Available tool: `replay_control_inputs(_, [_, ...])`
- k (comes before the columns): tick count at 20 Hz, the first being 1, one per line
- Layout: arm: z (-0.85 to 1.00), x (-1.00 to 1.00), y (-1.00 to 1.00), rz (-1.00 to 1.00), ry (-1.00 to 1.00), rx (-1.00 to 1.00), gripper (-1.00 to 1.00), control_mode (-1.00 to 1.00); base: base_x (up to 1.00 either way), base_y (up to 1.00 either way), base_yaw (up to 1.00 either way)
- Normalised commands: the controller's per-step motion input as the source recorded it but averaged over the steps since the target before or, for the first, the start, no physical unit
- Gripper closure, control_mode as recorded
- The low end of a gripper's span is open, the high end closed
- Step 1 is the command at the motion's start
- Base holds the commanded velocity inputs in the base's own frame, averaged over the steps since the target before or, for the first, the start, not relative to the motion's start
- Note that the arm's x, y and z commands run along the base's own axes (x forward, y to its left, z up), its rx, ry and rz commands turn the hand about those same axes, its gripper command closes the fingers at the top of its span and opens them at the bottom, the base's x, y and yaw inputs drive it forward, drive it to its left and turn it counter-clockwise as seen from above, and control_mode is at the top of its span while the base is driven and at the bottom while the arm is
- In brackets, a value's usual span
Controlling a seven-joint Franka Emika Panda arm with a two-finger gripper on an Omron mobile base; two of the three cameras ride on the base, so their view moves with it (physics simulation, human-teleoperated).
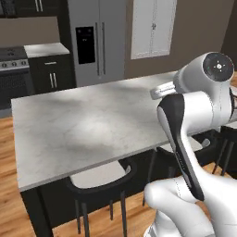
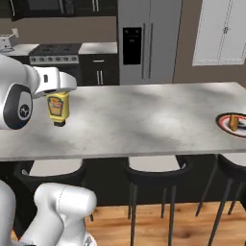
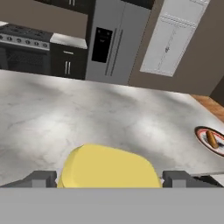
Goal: Move the hot dog bun to the plate on the dining table and place the condiment next to that plate. Then navigate to the fridge and take the sausage and place it on the plate as well.
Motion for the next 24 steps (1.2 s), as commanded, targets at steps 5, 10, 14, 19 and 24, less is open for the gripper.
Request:
replay_control_inputs(5, [0.00, 0.00, 0.00, 0.00, 0.00, 0.00, 1.00, 1.00, 0.21, -1.00, 0.25])
replay_control_inputs(10, [0.00, 0.00, 0.00, 0.00, 0.00, 0.00, 1.00, 1.00, 0.24, -1.00, 0.27])
replay_control_inputs(14, [0.00, 0.00, 0.00, 0.00, 0.00, 0.00, 1.00, 1.00, 0.30, -1.00, 0.33])
replay_control_inputs(19, [0.00, 0.00, 0.00, 0.00, 0.00, 0.00, 1.00, 1.00, 0.47, -1.00, 0.38])
replay_control_inputs(24, [0.00, 0.00, 0.00, 0.00, 0.00, 0.00, 1.00, 1.00, 0.53, -1.00, 0.16])
